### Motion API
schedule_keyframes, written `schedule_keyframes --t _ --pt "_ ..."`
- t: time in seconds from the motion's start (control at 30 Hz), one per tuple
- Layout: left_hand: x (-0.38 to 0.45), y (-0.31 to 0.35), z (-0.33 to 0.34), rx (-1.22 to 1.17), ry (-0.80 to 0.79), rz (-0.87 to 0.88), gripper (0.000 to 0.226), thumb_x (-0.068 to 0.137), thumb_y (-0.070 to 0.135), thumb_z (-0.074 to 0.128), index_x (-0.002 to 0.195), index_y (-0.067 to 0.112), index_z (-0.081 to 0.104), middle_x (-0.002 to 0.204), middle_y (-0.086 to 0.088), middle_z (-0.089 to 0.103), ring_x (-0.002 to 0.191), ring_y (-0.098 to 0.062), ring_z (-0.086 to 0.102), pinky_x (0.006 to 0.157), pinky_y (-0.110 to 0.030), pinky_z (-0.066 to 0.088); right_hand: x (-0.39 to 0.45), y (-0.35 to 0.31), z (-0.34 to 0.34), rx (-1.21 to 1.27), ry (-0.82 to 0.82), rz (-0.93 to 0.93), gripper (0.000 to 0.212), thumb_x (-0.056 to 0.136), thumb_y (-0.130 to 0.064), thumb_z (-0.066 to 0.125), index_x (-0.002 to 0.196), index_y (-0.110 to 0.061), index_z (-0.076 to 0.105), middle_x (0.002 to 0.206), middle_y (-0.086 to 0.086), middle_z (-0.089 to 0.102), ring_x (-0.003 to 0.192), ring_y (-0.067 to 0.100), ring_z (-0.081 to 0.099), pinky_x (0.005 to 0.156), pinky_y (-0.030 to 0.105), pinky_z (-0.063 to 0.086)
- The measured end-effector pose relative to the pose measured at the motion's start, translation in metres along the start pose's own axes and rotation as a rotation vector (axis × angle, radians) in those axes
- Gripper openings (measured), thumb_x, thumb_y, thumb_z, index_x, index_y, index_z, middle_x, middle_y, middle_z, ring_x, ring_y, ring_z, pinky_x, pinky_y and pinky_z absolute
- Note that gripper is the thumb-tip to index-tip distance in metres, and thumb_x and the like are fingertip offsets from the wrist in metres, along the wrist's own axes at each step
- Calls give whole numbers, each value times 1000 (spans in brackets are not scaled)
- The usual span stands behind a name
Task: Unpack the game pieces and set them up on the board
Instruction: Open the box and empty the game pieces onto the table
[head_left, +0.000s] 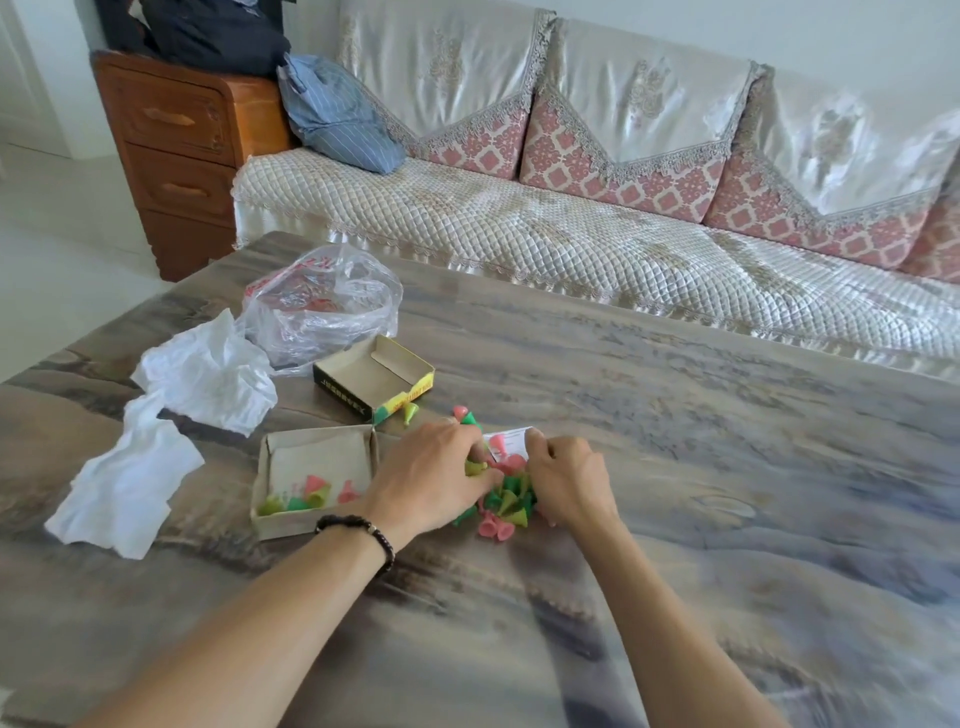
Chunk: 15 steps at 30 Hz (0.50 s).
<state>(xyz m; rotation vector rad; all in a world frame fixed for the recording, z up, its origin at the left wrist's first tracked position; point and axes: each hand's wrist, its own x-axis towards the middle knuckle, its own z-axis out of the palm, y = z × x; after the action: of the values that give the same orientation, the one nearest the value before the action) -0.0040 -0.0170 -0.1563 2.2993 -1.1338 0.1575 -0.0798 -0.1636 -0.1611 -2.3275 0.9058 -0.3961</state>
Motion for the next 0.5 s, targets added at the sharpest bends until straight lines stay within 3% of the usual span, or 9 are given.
schedule_keyframes --t 0.13,0.23,0.37,0.5 --pt "-2 0 -3 -7 -31 30 30 83 47 66 103 25 66 91 6 60 92 -17 58 66 -27 34 -1 -3 -2 213 -64 79 53 94 -39 39 68 4 59 64 3 60 58 20 55 58 30 45" --pt "-3 -1 -6 2 -78 71 39 84 50 62 113 24 65 101 4 64 95 -17 59 67 -27 39 -4 -4 -7 267 -84 80 54 96 -40 37 74 0 66 69 -2 66 61 15 58 60 30 46" --pt "-10 -5 -12 11 -126 109 47 89 54 53 122 22 62 129 8 54 120 -14 49 91 -35 47 -9 -2 -16 303 -116 46 51 98 -41 35 76 -9 68 79 3 70 71 19 63 67 35 51" --pt "-22 -13 -27 16 -63 125 39 93 48 49 121 23 61 132 10 46 107 -11 54 82 -38 51 -20 -6 -21 186 -10 -101 48 99 -36 35 78 -4 64 78 4 68 73 22 62 70 38 51"
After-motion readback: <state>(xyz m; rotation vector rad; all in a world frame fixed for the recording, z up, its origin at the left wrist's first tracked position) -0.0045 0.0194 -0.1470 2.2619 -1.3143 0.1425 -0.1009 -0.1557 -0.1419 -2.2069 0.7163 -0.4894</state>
